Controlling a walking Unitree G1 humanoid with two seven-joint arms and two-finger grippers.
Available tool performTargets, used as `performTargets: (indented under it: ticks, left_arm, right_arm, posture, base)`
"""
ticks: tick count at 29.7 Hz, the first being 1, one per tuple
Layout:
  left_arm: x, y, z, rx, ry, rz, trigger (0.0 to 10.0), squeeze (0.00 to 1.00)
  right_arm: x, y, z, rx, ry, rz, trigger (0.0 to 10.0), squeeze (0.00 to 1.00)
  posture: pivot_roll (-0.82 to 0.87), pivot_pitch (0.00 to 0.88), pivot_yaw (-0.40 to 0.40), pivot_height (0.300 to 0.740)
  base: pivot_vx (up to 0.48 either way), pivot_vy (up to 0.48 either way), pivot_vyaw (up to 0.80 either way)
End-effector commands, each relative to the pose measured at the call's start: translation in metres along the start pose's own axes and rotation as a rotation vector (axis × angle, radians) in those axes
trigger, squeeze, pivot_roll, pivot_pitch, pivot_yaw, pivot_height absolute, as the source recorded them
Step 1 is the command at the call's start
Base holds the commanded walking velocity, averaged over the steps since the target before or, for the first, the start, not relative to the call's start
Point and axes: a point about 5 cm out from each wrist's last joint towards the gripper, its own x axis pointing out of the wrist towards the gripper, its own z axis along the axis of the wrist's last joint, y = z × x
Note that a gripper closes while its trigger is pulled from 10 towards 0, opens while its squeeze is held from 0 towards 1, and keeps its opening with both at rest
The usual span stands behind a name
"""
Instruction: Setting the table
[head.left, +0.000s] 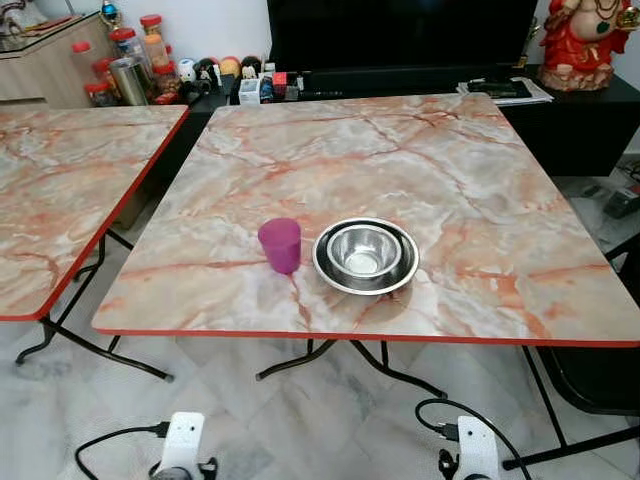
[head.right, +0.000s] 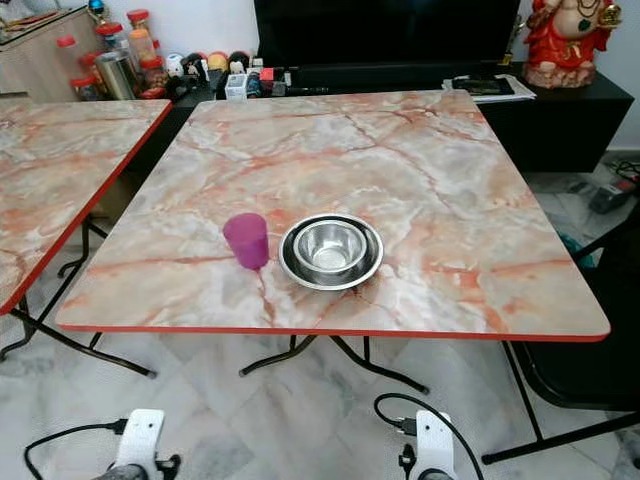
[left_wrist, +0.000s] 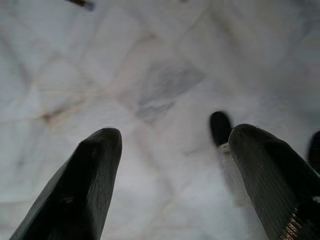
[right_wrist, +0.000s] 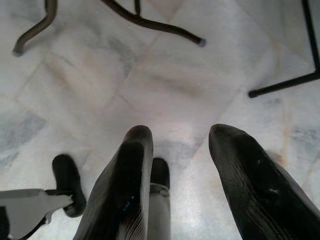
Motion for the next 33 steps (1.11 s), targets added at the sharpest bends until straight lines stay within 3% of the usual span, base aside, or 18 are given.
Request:
performTargets:
  ticks: [1,3,9,11,20,23,33]
  left_arm:
    - [0.0,0.004,0.004,-0.051,-0.019,0.009,10.0,0.0]
    - [0.0,0.004,0.003,-0.037,-0.008,0.017,10.0,0.0]
    - [0.0,0.004,0.002,-0.117,-0.017,0.037,10.0,0.0]
    - [0.0,0.004,0.0,-0.083,-0.014,0.036,10.0,0.0]
    - [-0.001,0.011,-0.003,-0.096,0.001,0.057,10.0,0.0]
    - [-0.001,0.014,0.001,-0.136,-0.011,0.072,10.0,0.0]
    - [0.0,0.02,0.005,-0.123,-0.014,0.082,10.0,0.0]
  right_arm:
    - [0.001,0.003,0.003,-0.014,0.0,0.015,10.0,0.0]
    - [0.001,0.003,0.004,-0.015,-0.003,0.017,10.0,0.0]
    - [0.002,0.003,0.008,-0.028,-0.008,0.025,10.0,0.0]
    - [0.002,0.005,0.008,-0.05,-0.001,0.037,10.0,0.0]
    - [0.001,0.006,0.006,-0.031,0.001,0.031,10.0,0.0]
    - [0.001,0.006,0.005,-0.012,0.002,0.021,10.0,0.0]
    - [0.0,0.006,0.0,0.026,0.01,0.005,10.0,0.0]
  posture:
    - [-0.09,0.0,0.052,0.74]
    - [-0.09,0.0,0.042,0.74]
    - [-0.08,0.0,0.033,0.74]
    - [-0.08,0.0,0.033,0.74]
    - [-0.07,0.0,0.034,0.74]
    - [-0.07,0.0,0.044,0.74]
    - [-0.06,0.0,0.057,0.74]
  base:
    - [0.0,0.0,0.0]
    - [0.0,0.0,0.0]
    - [0.0,0.0,0.0]
    - [0.0,0.439,0.0]
    - [0.0,0.439,0.0]
    - [0.0,0.439,0.0]
    - [0.0,0.439,0.0]
